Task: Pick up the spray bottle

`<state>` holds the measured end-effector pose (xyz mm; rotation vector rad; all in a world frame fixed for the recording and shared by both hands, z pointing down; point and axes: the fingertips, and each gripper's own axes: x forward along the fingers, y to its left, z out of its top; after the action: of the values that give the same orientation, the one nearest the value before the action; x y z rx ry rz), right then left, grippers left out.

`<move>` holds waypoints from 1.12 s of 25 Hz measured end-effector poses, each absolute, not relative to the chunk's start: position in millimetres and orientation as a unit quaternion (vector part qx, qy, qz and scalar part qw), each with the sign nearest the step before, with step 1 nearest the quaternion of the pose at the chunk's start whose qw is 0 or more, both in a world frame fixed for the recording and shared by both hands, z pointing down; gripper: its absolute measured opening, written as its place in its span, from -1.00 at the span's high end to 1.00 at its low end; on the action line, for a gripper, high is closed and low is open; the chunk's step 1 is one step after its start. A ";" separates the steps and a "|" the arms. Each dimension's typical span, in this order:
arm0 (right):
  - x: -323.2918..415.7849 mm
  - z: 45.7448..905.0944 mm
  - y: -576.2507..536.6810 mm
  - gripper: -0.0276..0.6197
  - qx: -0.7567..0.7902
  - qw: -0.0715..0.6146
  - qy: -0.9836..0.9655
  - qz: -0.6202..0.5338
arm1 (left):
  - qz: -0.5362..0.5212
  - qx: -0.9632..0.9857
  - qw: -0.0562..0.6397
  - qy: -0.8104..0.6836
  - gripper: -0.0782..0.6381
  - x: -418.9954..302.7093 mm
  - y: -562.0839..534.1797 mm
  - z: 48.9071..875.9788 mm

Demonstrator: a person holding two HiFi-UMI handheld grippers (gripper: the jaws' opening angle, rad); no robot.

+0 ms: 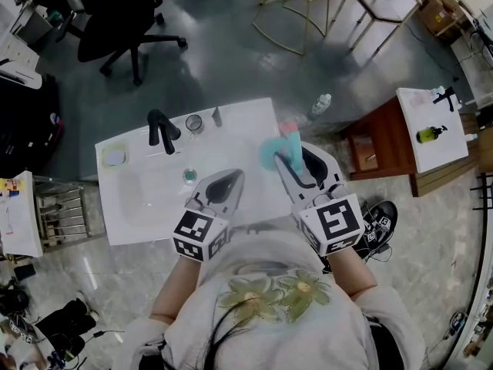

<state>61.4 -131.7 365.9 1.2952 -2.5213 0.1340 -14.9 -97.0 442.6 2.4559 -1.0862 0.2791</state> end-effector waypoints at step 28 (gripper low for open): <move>63.9 368.4 -128.7 0.45 0.454 0.160 -0.876 0.038 | 0.096 0.886 0.221 -0.397 0.76 -16.4 -93.7 443.7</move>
<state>63.9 -128.7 368.4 1.2971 -2.5023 0.1091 -16.4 -93.7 443.7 2.4489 -1.0969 0.2655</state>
